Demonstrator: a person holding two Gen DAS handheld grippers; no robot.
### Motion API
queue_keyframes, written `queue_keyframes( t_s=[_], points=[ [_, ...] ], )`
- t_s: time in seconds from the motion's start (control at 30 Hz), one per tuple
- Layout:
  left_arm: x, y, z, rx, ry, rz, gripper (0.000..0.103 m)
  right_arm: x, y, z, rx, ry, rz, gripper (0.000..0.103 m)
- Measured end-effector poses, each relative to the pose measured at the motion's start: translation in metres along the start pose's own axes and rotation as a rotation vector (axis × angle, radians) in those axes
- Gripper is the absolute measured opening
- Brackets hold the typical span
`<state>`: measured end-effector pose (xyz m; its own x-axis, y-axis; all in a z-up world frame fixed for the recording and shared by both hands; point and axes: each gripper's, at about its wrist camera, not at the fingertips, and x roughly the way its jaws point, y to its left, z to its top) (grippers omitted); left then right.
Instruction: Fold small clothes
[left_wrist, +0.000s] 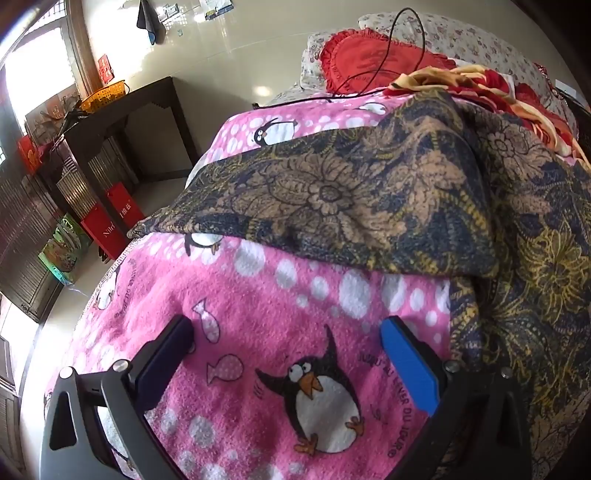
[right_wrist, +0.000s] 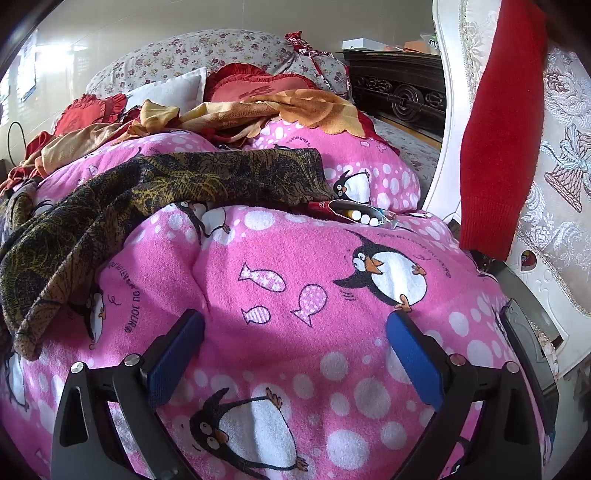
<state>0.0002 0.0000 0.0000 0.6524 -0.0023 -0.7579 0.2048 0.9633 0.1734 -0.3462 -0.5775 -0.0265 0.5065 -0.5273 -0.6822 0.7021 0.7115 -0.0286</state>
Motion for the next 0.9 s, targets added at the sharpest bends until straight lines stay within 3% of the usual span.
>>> queue_keyframes(
  t_s=[0.17,0.4,0.77,0.9],
  points=[
    [0.000,0.000,0.000,0.004,-0.004,0.005,0.103,0.000,0.000,0.000,0.000,0.000,0.000,0.097],
    [-0.014,-0.005,0.008,0.055,0.084,-0.028,0.103,0.000,0.000,0.000,0.000,0.000,0.000,0.097],
    [-0.089,-0.012,-0.012,0.044,0.020,-0.140,0.103,0.000,0.000,0.001,-0.002,0.004,-0.006,0.097],
    [-0.105,-0.022,-0.012,0.053,0.013,-0.167,0.103,-0.011,-0.005,0.008,0.046,0.062,0.012,0.094]
  ],
)
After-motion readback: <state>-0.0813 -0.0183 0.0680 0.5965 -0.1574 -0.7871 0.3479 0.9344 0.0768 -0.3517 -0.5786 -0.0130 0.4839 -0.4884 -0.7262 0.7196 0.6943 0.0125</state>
